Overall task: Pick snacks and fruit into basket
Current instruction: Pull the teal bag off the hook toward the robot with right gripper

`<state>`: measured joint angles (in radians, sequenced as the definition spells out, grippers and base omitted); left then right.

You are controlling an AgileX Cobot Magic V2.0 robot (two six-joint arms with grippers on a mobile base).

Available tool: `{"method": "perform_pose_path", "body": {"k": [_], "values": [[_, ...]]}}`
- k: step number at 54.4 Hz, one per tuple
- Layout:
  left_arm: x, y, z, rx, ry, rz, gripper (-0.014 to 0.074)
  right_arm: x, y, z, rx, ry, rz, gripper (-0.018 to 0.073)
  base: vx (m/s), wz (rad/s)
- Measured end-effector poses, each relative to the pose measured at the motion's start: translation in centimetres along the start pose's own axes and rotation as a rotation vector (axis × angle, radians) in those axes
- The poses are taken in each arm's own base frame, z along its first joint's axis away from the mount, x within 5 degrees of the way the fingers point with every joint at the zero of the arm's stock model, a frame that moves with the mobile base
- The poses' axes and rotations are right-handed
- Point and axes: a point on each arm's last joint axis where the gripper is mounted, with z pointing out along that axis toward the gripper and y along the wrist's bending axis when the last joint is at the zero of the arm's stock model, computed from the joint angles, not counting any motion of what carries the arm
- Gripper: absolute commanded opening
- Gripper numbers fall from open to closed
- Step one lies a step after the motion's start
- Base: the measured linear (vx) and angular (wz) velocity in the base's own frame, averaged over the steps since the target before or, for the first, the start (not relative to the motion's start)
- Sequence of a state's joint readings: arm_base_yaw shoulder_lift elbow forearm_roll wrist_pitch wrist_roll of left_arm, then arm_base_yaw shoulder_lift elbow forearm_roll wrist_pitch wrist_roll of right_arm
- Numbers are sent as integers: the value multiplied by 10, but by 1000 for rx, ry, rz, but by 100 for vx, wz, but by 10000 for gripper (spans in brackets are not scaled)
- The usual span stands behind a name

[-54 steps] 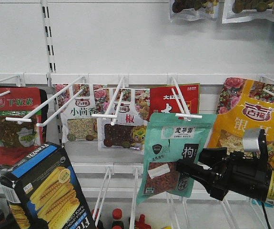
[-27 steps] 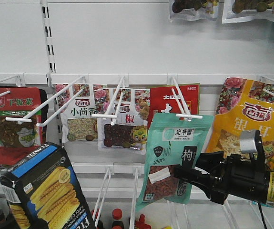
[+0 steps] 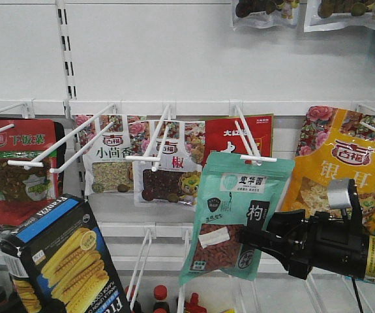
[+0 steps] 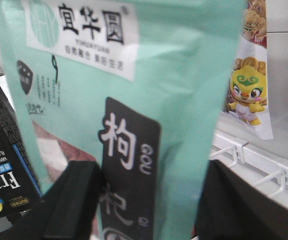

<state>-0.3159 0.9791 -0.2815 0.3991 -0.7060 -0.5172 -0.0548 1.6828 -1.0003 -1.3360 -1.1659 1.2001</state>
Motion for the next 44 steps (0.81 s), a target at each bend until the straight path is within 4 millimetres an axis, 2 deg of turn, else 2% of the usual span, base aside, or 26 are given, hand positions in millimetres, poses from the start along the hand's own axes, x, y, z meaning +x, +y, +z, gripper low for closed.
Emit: {"method": "perform_pose_path", "body": {"k": [12,44], "values": [[0,0,0,0,0,0,0,-3,-1,0,14,-29,-17,-16,0,0],[0,0,0,0,0,0,0,-4,-2,0,24,-36,-25,-11,0,0]]}}
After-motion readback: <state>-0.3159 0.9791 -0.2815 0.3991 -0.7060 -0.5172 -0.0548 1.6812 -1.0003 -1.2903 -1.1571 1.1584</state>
